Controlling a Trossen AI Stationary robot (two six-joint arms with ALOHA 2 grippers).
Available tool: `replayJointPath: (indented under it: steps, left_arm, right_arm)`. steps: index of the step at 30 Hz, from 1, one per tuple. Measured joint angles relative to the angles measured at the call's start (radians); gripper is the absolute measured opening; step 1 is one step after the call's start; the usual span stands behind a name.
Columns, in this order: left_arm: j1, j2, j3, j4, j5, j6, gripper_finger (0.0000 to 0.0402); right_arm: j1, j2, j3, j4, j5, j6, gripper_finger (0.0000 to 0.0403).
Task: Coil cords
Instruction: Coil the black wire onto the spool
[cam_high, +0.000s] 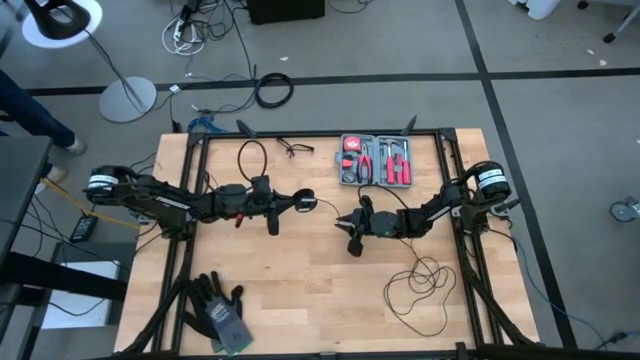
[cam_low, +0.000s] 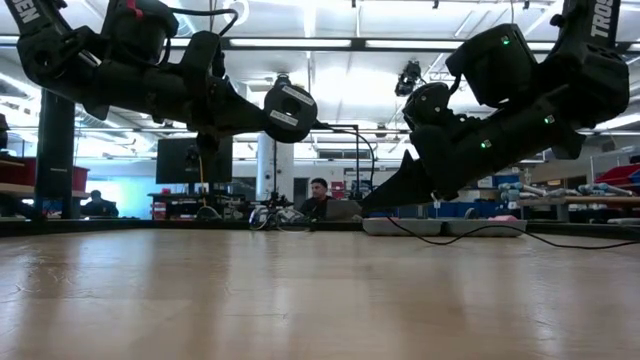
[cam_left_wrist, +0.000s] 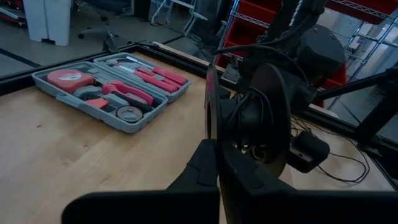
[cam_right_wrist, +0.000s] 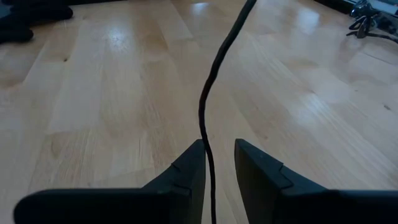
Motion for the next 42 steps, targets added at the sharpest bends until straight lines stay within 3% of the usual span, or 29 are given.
replayJointPath:
  steps: [42]
  left_arm:
    - [0.000, 0.000, 0.000, 0.002, 0.033, 0.009, 0.0001]
  right_arm:
    - [0.000, 0.000, 0.000, 0.000, 0.000, 0.000, 0.0084]
